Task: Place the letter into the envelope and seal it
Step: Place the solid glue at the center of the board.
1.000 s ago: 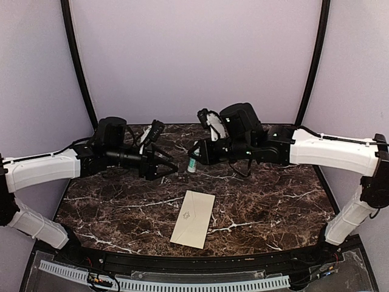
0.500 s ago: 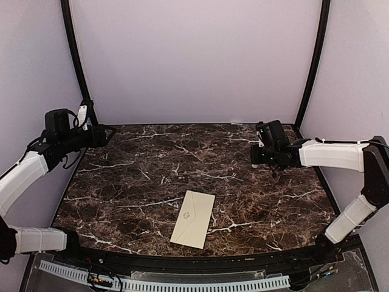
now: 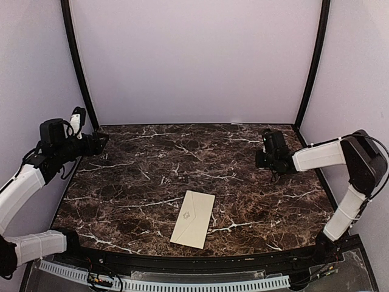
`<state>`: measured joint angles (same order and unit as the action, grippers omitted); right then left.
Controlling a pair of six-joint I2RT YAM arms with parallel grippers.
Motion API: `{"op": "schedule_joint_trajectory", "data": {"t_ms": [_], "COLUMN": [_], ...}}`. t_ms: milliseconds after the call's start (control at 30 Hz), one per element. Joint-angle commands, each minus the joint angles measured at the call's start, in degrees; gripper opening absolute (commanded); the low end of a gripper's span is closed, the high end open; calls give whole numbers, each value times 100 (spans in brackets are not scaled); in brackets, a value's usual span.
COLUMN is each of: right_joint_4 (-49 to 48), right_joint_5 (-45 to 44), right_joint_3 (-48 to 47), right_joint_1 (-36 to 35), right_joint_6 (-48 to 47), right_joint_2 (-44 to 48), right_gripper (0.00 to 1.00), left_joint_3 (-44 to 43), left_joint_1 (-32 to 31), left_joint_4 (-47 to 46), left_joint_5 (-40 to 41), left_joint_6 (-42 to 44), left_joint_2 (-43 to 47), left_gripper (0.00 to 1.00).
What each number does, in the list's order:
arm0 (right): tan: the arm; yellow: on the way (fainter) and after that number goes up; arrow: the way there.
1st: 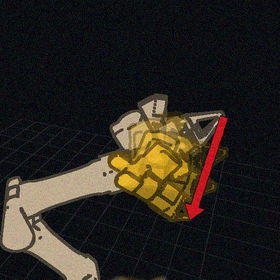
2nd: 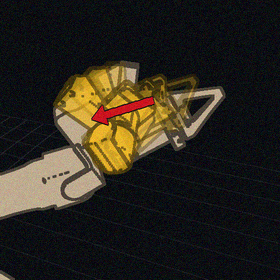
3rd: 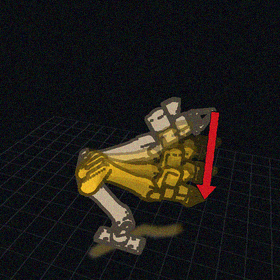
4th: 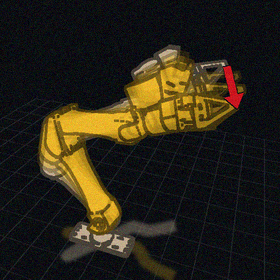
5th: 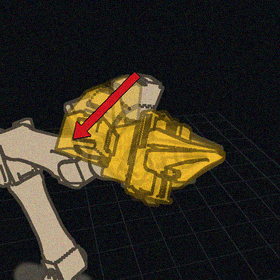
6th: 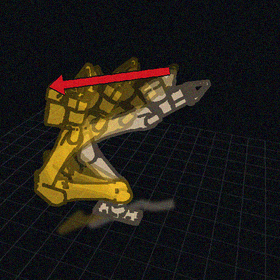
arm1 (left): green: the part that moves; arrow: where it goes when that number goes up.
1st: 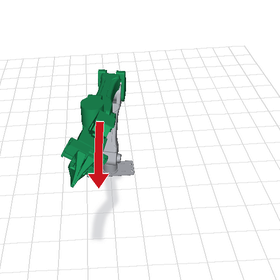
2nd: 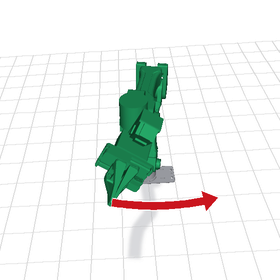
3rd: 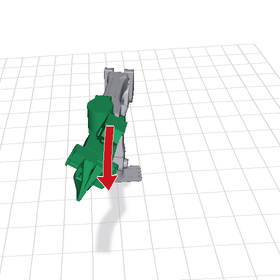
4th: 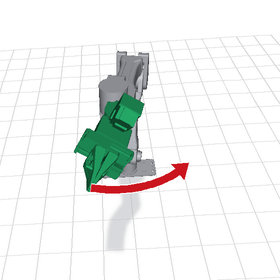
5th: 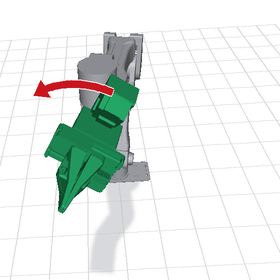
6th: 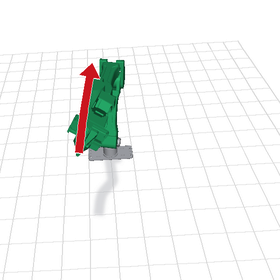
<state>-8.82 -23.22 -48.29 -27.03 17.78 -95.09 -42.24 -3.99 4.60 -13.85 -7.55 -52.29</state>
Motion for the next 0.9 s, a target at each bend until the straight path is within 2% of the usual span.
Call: {"op": "schedule_joint_trajectory", "data": {"t_ms": [0, 200, 333, 567, 867], "right_joint_4": [-600, -700, -672, -613, -608], "right_joint_5": [-255, -298, -288, -239, -2], "right_joint_3": [97, 158, 113, 66, 193], "right_joint_1": [121, 207, 212, 219, 216], "right_joint_6": [-21, 7, 6, -20, -115], "right_joint_2": [-216, -374, -506, -531, -200], "right_gripper": [0, 0, 5, 25, 66], "left_joint_3": [79, 109, 148, 204, 216], "left_joint_1": [20, 21, 19, 20, 16], "left_joint_4": [-154, -231, -318, -395, -390], "left_joint_5": [-43, -94, -143, -146, -146], "left_joint_6": [6, -69, -144, -219, -233], "left_joint_2": [104, 121, 139, 161, 171], "left_gripper": [84, 84, 83, 84, 84]}}
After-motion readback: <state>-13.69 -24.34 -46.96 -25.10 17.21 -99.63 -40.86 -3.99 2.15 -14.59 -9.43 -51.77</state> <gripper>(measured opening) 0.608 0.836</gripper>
